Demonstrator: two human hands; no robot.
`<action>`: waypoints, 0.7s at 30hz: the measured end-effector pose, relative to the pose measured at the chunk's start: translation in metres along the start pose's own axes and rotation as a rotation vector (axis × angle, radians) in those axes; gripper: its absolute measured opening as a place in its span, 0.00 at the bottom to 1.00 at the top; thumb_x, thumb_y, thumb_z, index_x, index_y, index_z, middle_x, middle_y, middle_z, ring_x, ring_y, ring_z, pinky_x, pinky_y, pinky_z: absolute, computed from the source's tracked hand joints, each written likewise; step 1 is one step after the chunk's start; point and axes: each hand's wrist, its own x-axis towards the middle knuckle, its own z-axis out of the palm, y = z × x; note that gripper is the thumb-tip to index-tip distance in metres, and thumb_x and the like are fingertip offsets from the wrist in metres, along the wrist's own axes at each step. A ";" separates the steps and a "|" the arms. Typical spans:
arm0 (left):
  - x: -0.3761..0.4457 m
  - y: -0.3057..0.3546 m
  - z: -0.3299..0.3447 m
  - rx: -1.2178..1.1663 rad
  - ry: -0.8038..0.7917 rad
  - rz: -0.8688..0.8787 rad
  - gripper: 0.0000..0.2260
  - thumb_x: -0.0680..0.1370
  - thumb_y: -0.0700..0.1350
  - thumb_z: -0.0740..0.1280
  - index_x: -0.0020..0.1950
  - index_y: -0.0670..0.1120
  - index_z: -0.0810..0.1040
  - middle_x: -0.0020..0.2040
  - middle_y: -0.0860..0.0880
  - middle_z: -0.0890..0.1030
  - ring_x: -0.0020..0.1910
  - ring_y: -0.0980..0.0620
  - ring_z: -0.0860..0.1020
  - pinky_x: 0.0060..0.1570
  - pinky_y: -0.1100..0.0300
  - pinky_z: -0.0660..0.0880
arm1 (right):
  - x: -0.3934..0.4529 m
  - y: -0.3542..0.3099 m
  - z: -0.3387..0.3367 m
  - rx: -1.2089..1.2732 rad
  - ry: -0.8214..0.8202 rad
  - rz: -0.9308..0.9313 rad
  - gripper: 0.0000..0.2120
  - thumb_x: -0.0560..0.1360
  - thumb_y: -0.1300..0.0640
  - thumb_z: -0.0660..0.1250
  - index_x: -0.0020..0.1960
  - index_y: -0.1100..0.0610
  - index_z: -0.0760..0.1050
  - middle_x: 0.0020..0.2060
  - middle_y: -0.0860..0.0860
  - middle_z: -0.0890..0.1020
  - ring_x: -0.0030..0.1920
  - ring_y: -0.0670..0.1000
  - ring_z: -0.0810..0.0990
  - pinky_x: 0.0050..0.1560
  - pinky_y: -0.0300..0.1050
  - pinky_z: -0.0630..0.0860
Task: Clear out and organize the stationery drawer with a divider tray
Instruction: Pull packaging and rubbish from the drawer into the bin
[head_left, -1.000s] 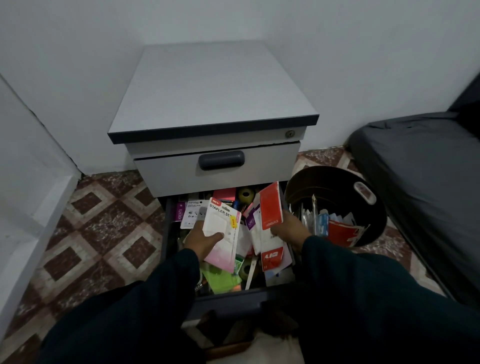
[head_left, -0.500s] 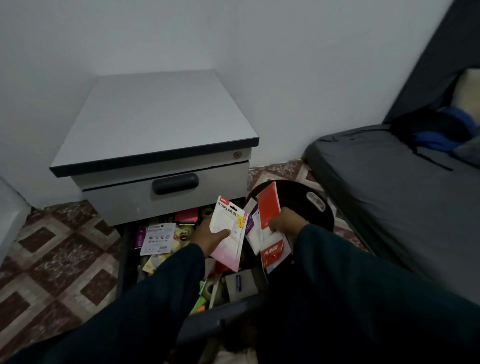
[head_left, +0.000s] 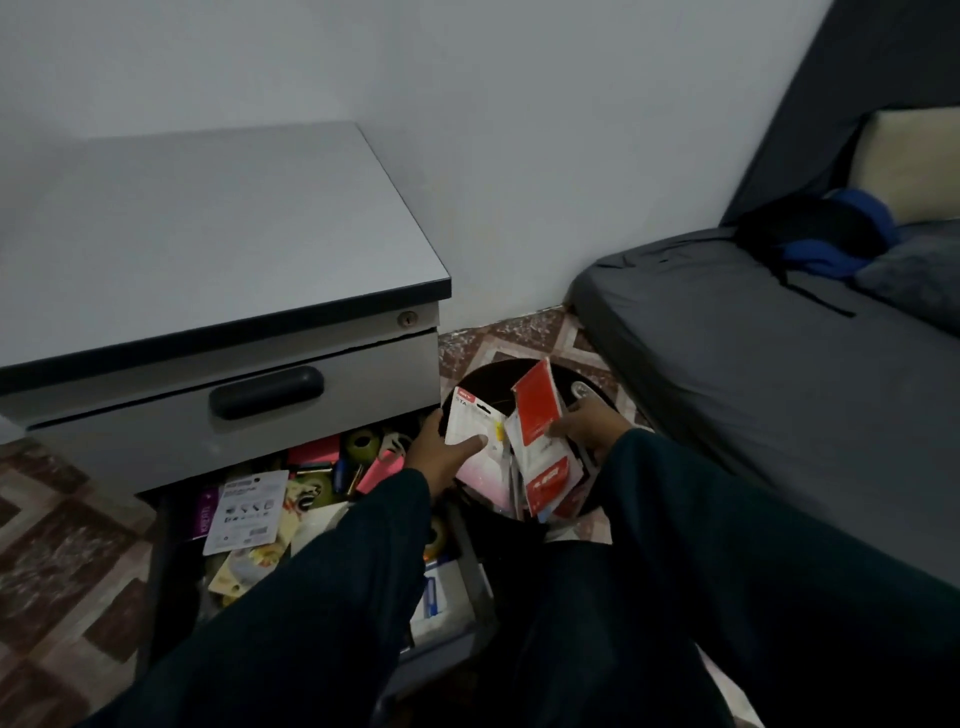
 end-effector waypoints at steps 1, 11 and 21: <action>0.000 0.002 0.002 -0.019 -0.004 -0.014 0.37 0.74 0.45 0.72 0.77 0.47 0.54 0.69 0.42 0.70 0.65 0.43 0.72 0.63 0.47 0.72 | 0.001 0.000 0.000 0.033 0.000 0.001 0.07 0.74 0.63 0.68 0.50 0.64 0.74 0.45 0.60 0.79 0.44 0.56 0.79 0.47 0.51 0.78; 0.000 -0.016 -0.020 -0.066 0.049 -0.076 0.33 0.76 0.44 0.69 0.76 0.45 0.57 0.69 0.40 0.67 0.66 0.43 0.70 0.60 0.51 0.70 | 0.001 -0.005 0.012 0.192 -0.084 0.018 0.03 0.78 0.65 0.63 0.46 0.63 0.69 0.61 0.66 0.73 0.56 0.61 0.77 0.56 0.57 0.77; -0.039 -0.039 -0.085 -0.048 0.093 -0.057 0.24 0.77 0.42 0.68 0.71 0.42 0.64 0.65 0.40 0.72 0.57 0.45 0.73 0.42 0.57 0.77 | -0.026 -0.021 0.066 0.149 -0.194 -0.096 0.02 0.78 0.65 0.62 0.48 0.63 0.69 0.41 0.57 0.73 0.41 0.56 0.76 0.41 0.49 0.76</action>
